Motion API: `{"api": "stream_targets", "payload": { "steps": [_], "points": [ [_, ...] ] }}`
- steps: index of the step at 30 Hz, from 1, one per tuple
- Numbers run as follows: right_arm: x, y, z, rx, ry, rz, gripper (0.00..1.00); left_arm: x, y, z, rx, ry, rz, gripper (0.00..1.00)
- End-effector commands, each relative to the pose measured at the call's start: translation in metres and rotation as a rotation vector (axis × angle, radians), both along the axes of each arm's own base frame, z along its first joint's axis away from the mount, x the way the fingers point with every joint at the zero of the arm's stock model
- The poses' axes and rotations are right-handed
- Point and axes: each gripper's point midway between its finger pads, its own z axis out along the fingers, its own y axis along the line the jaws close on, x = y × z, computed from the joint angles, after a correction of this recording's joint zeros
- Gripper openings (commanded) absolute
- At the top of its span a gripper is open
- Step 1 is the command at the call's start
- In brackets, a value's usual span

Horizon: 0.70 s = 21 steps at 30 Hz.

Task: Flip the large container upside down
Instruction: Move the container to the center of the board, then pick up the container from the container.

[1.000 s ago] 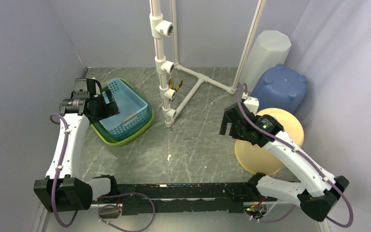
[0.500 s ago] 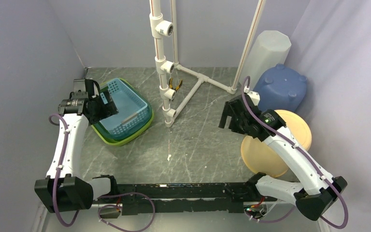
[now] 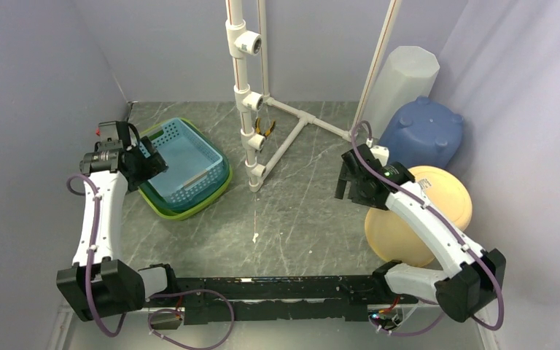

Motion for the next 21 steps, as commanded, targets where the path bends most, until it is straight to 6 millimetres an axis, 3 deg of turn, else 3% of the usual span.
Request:
{"api": "stream_targets", "payload": {
  "steps": [1,4,8,10,14,21],
  "points": [
    [0.002,-0.007,0.019,0.028,-0.088,0.013,1.0,0.004,0.007,-0.006,-0.061,-0.007,0.053,0.95],
    [0.004,-0.007,0.025,0.033,-0.104,0.012,1.0,0.01,0.005,-0.01,-0.105,-0.021,0.046,0.94],
    [-0.001,-0.032,0.024,-0.043,-0.096,-0.046,1.0,0.013,0.004,-0.018,-0.129,-0.006,0.04,0.9],
    [0.0,-0.022,0.023,0.005,-0.103,0.019,1.0,0.014,0.003,-0.025,-0.142,0.004,0.037,0.87],
    [0.005,0.0,0.028,0.094,-0.095,0.075,1.0,0.016,-0.001,-0.034,-0.171,0.02,0.033,0.7],
    [0.016,0.047,0.04,0.294,-0.122,0.218,1.0,0.016,0.0,-0.029,-0.162,-0.004,0.037,0.36]
  ]
}}
